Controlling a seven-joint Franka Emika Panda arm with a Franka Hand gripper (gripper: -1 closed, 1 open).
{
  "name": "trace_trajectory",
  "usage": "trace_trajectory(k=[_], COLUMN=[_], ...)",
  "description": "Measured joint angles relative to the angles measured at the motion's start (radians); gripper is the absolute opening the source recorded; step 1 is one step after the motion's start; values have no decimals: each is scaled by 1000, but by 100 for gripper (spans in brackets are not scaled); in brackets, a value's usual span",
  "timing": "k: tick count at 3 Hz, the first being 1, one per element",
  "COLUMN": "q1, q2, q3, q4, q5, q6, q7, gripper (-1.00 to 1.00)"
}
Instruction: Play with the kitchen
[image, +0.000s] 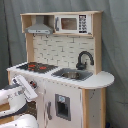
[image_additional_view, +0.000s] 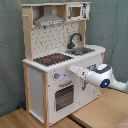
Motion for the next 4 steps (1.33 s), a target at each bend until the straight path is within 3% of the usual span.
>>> trace_trajectory(k=[4], q1=[3], q2=[-1], q3=[2], q4=[-5], q5=[-1], q6=[-9], q7=[-451], gripper=[-100])
